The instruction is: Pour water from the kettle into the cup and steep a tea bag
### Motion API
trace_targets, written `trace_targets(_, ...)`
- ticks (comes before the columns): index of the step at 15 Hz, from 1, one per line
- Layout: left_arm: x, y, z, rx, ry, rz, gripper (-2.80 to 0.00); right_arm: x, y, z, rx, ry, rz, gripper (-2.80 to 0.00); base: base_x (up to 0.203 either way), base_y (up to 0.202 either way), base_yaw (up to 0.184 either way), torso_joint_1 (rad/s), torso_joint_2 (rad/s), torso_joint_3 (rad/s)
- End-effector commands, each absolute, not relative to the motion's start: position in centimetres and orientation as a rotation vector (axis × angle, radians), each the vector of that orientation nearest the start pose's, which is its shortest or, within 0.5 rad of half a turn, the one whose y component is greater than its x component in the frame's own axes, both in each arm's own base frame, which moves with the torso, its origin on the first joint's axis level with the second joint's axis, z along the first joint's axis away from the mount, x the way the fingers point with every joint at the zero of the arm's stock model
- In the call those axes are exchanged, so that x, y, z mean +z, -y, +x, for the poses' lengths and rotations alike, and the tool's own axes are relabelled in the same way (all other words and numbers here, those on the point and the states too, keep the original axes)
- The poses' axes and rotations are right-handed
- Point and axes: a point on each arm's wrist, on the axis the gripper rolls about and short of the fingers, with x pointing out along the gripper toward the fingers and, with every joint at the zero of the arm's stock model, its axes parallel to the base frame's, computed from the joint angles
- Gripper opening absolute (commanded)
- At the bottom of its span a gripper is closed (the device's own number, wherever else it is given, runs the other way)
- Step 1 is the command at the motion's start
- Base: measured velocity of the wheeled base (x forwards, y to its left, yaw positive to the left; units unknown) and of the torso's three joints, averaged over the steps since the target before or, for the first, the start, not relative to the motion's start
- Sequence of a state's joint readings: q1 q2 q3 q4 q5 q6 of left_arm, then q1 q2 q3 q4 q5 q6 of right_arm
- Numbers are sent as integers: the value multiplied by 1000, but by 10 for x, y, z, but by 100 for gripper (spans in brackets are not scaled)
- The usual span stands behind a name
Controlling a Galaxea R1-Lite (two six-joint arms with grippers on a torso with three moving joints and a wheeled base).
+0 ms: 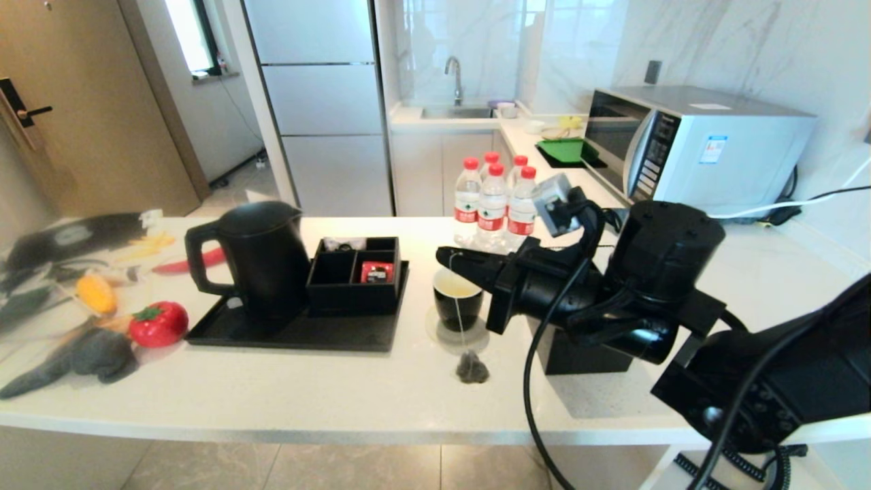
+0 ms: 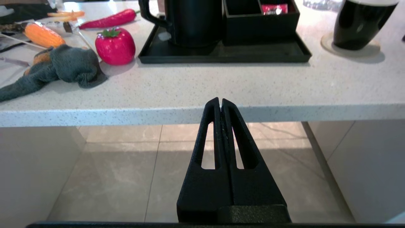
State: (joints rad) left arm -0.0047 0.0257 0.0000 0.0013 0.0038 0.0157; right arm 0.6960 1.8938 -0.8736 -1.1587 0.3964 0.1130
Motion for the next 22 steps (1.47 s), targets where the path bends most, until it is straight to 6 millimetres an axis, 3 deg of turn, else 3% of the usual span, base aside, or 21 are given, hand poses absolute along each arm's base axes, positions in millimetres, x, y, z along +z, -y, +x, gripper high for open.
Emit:
trace_targets(1, 75, 0, -23, 0, -3, 11, -280, 188, -232, 265, 1099, 83, 123, -280, 0, 0, 0, 0, 0, 0)
trace_targets(6, 75, 0, -23, 0, -3, 15, -280, 189, -223, 272, 1063, 89, 123, -280, 0, 0, 0, 0, 0, 0)
trace_targets(12, 75, 0, -23, 2, -3, 11, -280, 205, -212, 288, 1011, 142, 127, -280, 0, 0, 0, 0, 0, 0)
trace_targets(18, 75, 0, -23, 2, -3, 11, -280, 225, -225, 311, 972, 203, 134, -280, 0, 0, 0, 0, 0, 0)
trace_targets(22, 75, 0, -23, 2, -3, 11, -280, 222, -237, 338, 851, 207, 87, -280, 0, 0, 0, 0, 0, 0)
